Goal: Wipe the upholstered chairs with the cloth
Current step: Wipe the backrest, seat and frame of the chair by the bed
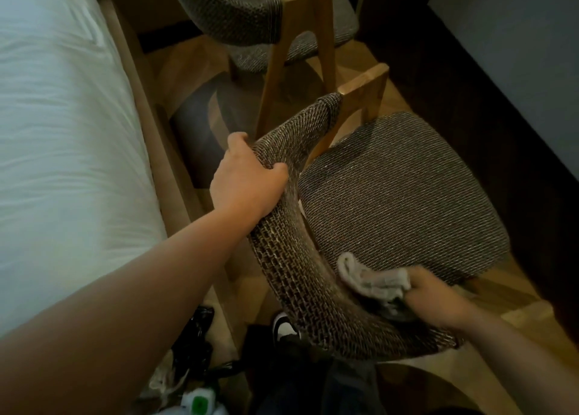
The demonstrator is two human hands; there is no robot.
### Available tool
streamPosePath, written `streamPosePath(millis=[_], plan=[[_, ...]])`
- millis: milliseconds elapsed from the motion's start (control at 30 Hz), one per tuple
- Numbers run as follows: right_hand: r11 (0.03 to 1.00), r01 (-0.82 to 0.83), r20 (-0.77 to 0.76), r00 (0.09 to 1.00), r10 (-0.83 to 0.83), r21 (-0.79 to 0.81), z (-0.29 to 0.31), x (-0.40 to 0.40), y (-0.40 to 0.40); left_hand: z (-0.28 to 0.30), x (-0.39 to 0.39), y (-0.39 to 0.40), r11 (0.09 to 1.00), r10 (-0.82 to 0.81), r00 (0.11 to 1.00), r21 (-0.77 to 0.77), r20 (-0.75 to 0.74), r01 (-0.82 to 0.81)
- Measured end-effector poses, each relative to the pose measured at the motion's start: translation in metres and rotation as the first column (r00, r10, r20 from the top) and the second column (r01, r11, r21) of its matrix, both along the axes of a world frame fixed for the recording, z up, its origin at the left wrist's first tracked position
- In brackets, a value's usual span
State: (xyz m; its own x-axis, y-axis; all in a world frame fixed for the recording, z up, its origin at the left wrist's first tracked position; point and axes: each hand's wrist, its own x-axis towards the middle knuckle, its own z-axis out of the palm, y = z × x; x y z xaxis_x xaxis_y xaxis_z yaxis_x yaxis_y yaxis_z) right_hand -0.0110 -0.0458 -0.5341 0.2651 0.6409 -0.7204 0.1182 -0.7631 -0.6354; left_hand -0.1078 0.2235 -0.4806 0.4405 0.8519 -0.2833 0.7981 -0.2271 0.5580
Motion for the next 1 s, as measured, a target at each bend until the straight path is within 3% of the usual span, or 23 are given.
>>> streamPosePath(millis=[133, 200, 333, 400, 500, 600, 733, 800, 900, 967, 1000], plan=[[0.905, 0.363, -0.078, 0.932, -0.354, 0.221, 0.026, -0.009, 0.040, 0.001, -0.004, -0.007, 0.999, 0.021, 0.995, 0.033, 0.097, -0.024], [0.840, 0.430, -0.115, 0.902, -0.417, 0.330, 0.038, -0.026, 0.066, 0.002, -0.009, -0.011, 0.999, 0.033, 0.990, -0.009, 0.134, -0.032], [0.874, 0.200, 0.008, 0.974, -0.227, 0.442, 0.044, -0.075, 0.093, 0.004, -0.027, -0.038, 0.998, 0.043, 0.982, -0.053, 0.184, -0.034], [0.874, 0.179, 0.049, 0.973, -0.225, 0.452, 0.039, -0.078, 0.081, 0.005, -0.034, -0.055, 1.000, 0.020, 0.986, -0.012, 0.165, -0.019], [0.918, 0.135, 0.072, 0.982, -0.174, 0.374, 0.030, -0.072, 0.038, 0.007, -0.039, -0.073, 0.996, -0.051, 0.996, 0.071, 0.068, 0.046], [0.969, 0.029, 0.230, 0.969, -0.087, 0.245, 0.019, -0.063, -0.020, 0.011, -0.039, -0.088, 0.983, -0.099, 0.991, 0.147, -0.091, 0.112], [0.982, -0.184, 0.394, 0.906, 0.157, 0.032, 0.004, -0.026, -0.083, 0.013, -0.037, -0.096, 0.976, -0.119, 0.977, 0.157, -0.178, 0.148], [0.996, -0.085, 0.313, 0.947, 0.070, 0.035, 0.008, -0.004, -0.087, 0.013, -0.035, -0.096, 0.976, -0.095, 0.976, 0.175, -0.195, 0.130], [0.958, 0.256, 0.166, 0.947, -0.276, 0.132, 0.014, 0.015, -0.060, 0.011, -0.030, -0.099, 0.969, -0.059, 0.973, 0.221, -0.223, 0.110], [0.922, 0.310, 0.032, 0.945, -0.326, 0.232, 0.015, 0.009, -0.028, 0.008, -0.029, -0.100, 0.966, -0.037, 0.970, 0.241, -0.238, 0.096], [0.929, 0.259, -0.045, 0.966, -0.256, 0.265, 0.017, -0.004, -0.010, 0.006, -0.030, -0.100, 0.964, -0.028, 0.969, 0.250, -0.245, 0.091]])
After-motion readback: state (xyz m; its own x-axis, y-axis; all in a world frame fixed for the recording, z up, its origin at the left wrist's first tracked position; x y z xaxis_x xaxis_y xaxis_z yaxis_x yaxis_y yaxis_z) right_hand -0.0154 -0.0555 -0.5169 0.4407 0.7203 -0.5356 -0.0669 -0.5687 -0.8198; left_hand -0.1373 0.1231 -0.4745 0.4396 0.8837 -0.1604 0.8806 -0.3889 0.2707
